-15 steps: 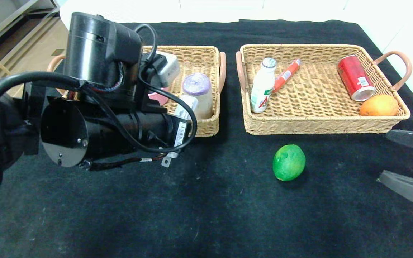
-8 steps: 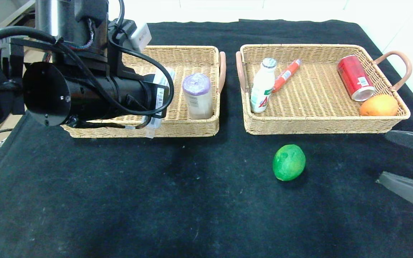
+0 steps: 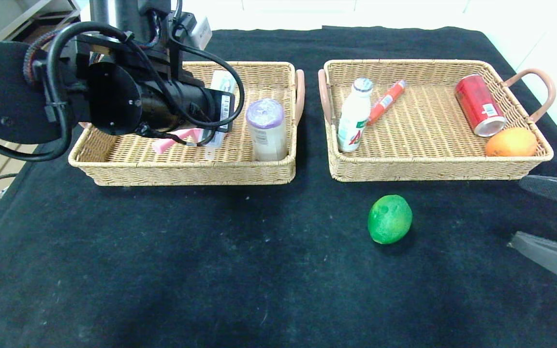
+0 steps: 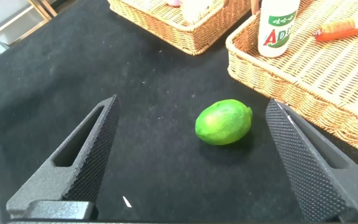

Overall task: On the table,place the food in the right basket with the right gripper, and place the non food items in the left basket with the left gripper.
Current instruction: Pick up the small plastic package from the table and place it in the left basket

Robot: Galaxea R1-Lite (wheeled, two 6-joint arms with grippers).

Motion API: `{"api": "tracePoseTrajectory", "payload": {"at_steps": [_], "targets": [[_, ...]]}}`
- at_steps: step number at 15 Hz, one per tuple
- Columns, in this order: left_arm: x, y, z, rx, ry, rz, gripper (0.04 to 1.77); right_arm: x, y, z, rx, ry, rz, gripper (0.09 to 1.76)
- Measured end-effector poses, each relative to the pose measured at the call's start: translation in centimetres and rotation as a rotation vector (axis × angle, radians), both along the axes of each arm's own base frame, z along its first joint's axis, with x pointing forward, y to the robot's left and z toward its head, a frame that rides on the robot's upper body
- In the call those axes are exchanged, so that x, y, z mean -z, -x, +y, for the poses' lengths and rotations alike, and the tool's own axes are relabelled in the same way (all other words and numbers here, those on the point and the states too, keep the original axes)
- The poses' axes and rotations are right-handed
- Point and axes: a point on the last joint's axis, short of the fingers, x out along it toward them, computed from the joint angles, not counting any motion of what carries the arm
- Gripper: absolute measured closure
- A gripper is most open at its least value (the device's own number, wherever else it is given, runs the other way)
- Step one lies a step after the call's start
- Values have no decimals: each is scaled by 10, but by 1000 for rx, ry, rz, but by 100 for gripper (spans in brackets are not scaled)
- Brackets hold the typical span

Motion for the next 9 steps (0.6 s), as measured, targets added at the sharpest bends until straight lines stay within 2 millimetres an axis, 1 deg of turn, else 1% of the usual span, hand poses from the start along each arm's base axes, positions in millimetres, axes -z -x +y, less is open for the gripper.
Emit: {"api": "tracePoseTrajectory", "payload": {"at_steps": [3,7,8,9], "targets": [[-5,-15,-6,-2,-3,-108,120,0,0,0,0,0,0,14],[3,-29,-9,-16,-17,-114,120,0,0,0,-1,1,0,14],[5,-31,-9,-16,-19,-110,114,0,0,0,0,1,-1,14],[6,-33,-10,-17,-21,-107,100,0,0,0,0,1,-1,14]]}}
